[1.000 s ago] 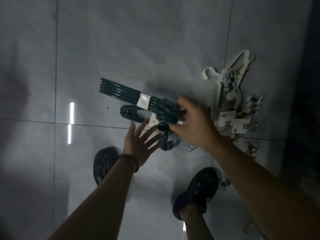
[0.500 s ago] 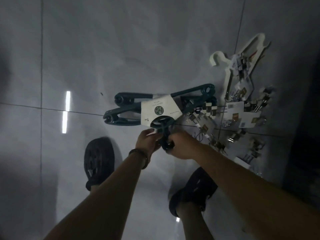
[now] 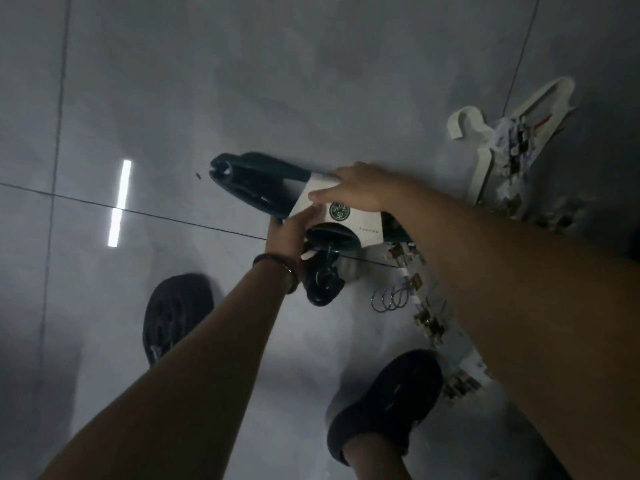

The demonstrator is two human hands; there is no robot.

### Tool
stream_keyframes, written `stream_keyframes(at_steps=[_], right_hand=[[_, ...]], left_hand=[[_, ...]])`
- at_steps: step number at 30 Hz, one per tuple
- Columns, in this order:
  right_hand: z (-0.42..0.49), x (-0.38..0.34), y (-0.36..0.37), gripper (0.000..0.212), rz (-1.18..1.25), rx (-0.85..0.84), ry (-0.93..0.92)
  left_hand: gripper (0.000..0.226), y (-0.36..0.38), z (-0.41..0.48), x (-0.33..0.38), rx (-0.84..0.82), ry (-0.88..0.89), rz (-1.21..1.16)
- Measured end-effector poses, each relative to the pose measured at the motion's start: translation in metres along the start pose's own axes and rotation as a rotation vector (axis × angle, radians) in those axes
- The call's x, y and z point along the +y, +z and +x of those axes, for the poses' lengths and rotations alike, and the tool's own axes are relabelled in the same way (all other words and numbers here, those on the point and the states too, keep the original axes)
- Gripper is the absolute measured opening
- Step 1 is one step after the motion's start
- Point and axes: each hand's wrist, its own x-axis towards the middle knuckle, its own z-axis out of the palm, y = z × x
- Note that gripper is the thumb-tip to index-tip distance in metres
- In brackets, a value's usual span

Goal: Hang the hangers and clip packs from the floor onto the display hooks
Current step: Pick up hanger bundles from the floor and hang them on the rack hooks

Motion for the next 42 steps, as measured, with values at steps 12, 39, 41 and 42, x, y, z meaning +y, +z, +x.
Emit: stream_keyframes(at_steps=[12,39,41,42], right_hand=[[-0.074,-0.005,-0.074,0.088,0.403,0.089,-0.111],[-0.179,0.144,0.006,0.041,1.511,0.496,0.210],[-0.168,0.160,0.034,0.053,1.555,0.503,0.340],[-0.163,0.167,0.046,0.056,1.558,0.508,0.391]], left_hand=[[0.096,0.029,-0.053,0.100,-0.333,0.169,0.240],[0.029,0.045,-0.135,0.011,-0.472,0.490,1.987],[0.026,0.037,-0.132,0.008,-0.443,0.506,2.067],[0.024,0.031,-0.132,0.007,-0.429,0.490,2.073]])
